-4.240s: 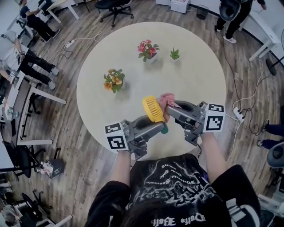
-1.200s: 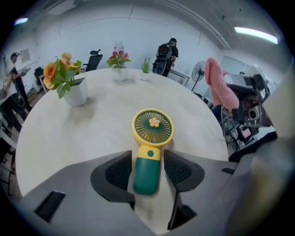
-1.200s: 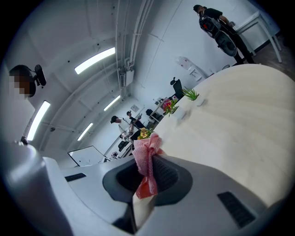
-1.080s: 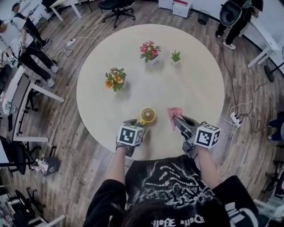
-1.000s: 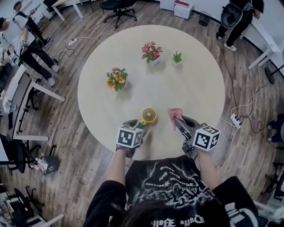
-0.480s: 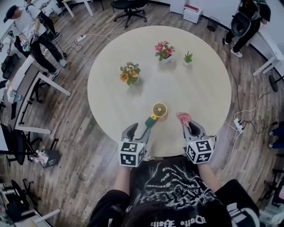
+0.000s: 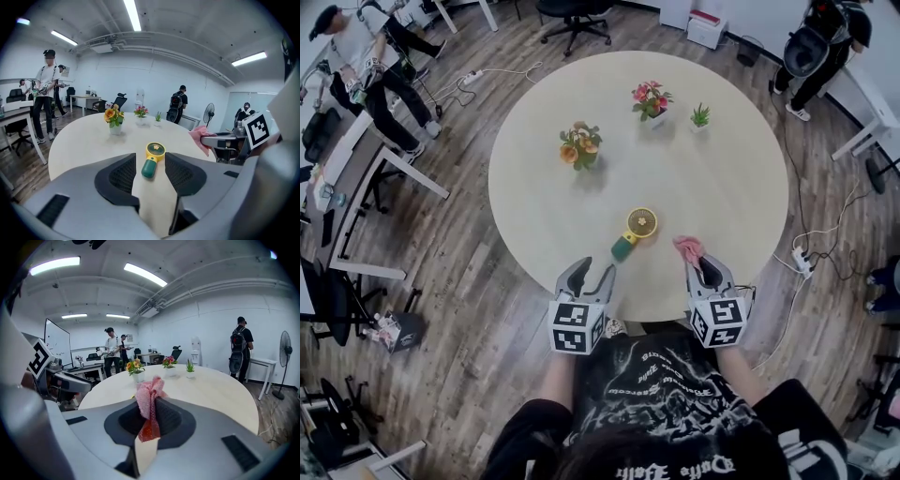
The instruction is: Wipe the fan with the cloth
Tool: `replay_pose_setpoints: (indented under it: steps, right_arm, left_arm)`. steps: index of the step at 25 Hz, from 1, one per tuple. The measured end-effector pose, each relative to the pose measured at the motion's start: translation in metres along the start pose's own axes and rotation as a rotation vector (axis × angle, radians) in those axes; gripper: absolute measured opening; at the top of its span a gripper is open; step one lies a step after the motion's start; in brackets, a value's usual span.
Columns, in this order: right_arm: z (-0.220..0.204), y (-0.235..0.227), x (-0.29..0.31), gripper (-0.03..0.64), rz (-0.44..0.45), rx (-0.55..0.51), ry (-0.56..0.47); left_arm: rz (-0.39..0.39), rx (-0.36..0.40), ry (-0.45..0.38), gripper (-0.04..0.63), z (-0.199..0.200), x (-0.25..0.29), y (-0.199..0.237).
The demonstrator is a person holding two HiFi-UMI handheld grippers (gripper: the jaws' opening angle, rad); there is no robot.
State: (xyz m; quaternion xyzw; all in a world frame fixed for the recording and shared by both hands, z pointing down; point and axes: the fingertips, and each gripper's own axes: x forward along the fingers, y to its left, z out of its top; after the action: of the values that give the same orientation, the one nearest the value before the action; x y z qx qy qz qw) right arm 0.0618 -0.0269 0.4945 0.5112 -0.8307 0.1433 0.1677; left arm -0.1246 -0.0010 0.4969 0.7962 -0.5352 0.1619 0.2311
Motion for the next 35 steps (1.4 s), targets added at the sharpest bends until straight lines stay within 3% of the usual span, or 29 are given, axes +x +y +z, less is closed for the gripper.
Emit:
replay_pose_setpoints:
  steps: [4, 8, 9, 18, 35]
  right_arm:
    - [0.003, 0.009, -0.002, 0.051, 0.016, -0.033, -0.008]
    - [0.004, 0.015, -0.003, 0.051, 0.02, -0.05, -0.017]
    - [0.004, 0.016, -0.003, 0.051, 0.021, -0.056, -0.021]
    - [0.012, 0.017, -0.004, 0.048, 0.017, -0.055, -0.049]
    - [0.02, 0.001, 0.005, 0.044, 0.005, -0.071, -0.057]
  left_arm:
    - [0.044, 0.046, -0.04, 0.177, 0.006, -0.003, 0.0]
    - [0.088, 0.076, -0.088, 0.044, 0.012, -0.006, 0.001]
    - [0.096, 0.075, -0.105, 0.036, 0.014, -0.007, 0.002]
    - [0.091, 0.029, -0.204, 0.02, 0.036, -0.012, 0.001]
    - [0.101, 0.063, -0.208, 0.02, 0.045, 0.004, -0.009]
